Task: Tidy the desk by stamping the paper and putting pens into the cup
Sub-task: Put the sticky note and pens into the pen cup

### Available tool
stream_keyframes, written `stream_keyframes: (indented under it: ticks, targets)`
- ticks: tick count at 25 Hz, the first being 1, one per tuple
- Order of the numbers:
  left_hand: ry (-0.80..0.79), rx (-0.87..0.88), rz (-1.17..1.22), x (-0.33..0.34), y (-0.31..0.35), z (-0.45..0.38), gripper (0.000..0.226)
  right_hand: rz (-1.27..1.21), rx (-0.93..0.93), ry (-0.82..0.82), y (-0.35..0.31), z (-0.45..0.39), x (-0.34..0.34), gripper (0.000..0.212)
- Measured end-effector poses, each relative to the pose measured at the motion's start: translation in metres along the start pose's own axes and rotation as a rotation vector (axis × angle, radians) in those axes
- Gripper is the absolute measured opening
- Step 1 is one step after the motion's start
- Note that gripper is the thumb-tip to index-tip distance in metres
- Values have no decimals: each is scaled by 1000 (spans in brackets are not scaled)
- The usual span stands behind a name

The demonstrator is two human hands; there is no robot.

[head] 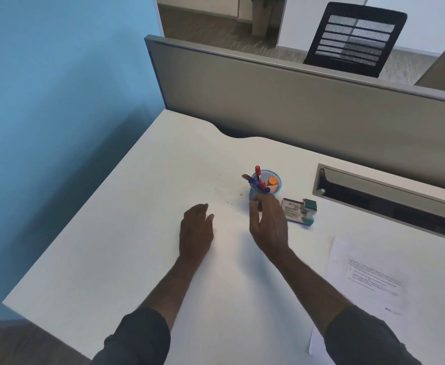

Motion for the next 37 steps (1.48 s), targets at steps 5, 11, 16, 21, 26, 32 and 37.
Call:
stream_keyframes:
  ticks: [5,11,16,21,26,32,37]
  targets:
    - [-70,-275,14,-22,-31,4,24,43,109,-255,-23,17,60,24]
    - [-145,-442,78,-34,-41,25,23,143,330,-671,-36,21,119,52]
    - [-237,-480,70,-38,-44,31,8,228,264,-705,-47,22,142,39]
    - [-252,-503,77,-41,-41,30,15,305,244,-748,-50,23,146,50]
    - [-267,-505,101,-42,-32,24,25,316,251,-825,-45,26,128,54]
    - [-201,-469,154,-47,-7,9,34,210,350,-725,-24,35,88,45]
    - [-97,-363,226,-59,29,-15,28,-14,505,-557,-14,30,41,67]
Point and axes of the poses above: each hand's wrist, its own z-axis away from the middle knuckle, its own x-axis out of the palm, y = z × x, the point moved 3 cm from there along -z, towards the middle knuckle, and after that the axes turned 5 degrees about x, right-handed, at the moved point
